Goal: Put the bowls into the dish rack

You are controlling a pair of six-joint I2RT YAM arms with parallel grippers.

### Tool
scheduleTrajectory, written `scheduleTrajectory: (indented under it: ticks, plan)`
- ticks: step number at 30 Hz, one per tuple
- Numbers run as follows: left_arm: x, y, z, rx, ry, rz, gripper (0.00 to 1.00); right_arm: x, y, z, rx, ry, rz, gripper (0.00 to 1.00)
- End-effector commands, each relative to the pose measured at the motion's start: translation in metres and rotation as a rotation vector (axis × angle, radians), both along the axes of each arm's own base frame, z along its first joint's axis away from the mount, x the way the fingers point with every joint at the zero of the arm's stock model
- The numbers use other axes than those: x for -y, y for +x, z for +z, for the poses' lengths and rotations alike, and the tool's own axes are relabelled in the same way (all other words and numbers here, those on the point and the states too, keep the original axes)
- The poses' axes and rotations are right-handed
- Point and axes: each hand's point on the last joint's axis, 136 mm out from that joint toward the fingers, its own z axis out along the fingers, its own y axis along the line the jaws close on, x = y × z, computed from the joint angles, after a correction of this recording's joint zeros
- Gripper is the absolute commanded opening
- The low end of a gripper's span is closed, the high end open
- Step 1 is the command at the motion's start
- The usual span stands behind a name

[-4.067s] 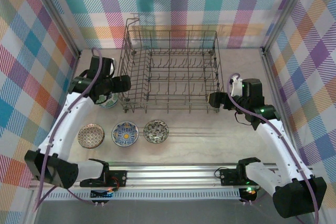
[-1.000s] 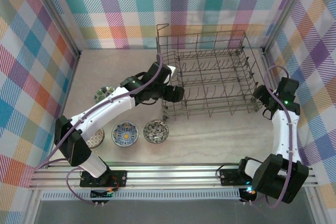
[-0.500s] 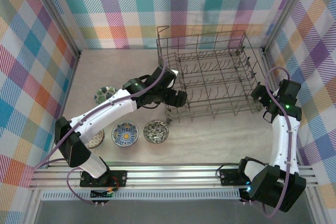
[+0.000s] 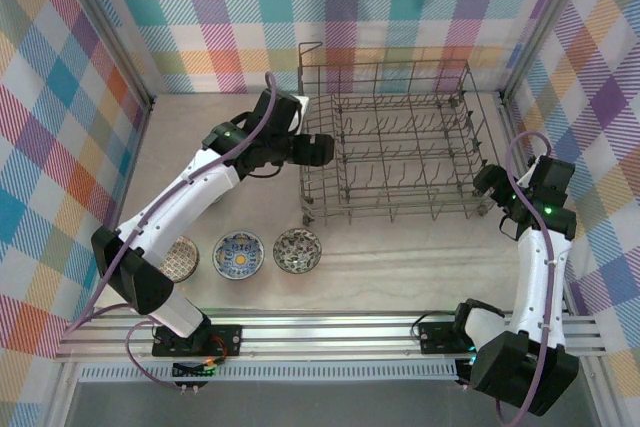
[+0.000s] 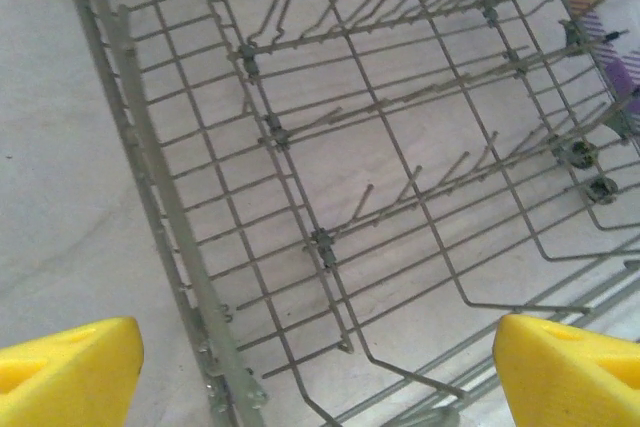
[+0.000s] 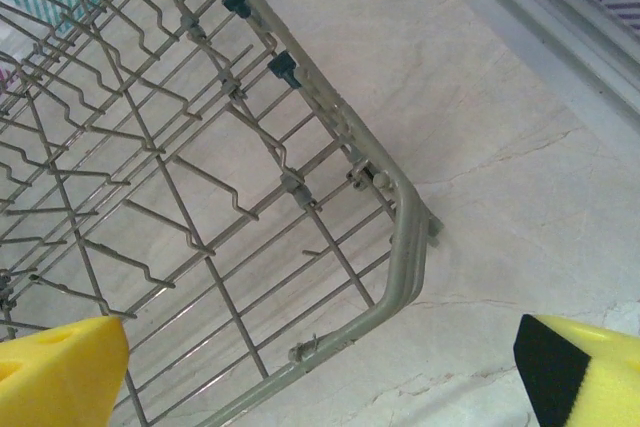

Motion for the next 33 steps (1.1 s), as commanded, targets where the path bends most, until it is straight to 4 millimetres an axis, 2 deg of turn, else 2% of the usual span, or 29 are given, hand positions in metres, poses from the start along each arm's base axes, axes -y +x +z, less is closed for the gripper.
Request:
scheduleTrajectory:
  ticks: [1,5,10,14,17,21,26,33]
  plan:
    - [0.003,-0.001,-0.004,0.003,0.021,-0.041,0.91,-0.006,-0.003,-0.007,-0.012,0.033,0.023,1.00]
    - [-0.003,0.023,0.005,0.047,0.041,-0.009,0.91,-0.014,-0.001,-0.009,-0.010,0.073,0.046,1.00]
    - [-0.008,0.057,0.001,0.068,0.067,0.011,0.90,-0.019,-0.008,-0.019,-0.048,0.079,0.055,1.00]
    - [-0.010,0.086,-0.013,0.052,0.081,0.030,0.82,-0.024,-0.009,-0.023,-0.054,0.100,0.068,0.98]
    - [-0.011,0.098,-0.021,0.045,0.102,0.034,0.71,-0.027,-0.007,-0.025,-0.067,0.105,0.084,0.98]
    - [-0.010,0.110,-0.024,0.051,0.091,0.042,0.66,-0.028,-0.004,-0.031,-0.084,0.111,0.086,0.97]
    - [-0.004,0.110,-0.028,0.026,0.068,0.032,0.52,-0.030,0.001,-0.034,-0.075,0.121,0.086,0.97]
    - [-0.005,0.086,-0.041,-0.032,0.050,0.020,0.30,-0.030,0.011,-0.036,-0.069,0.125,0.089,0.96]
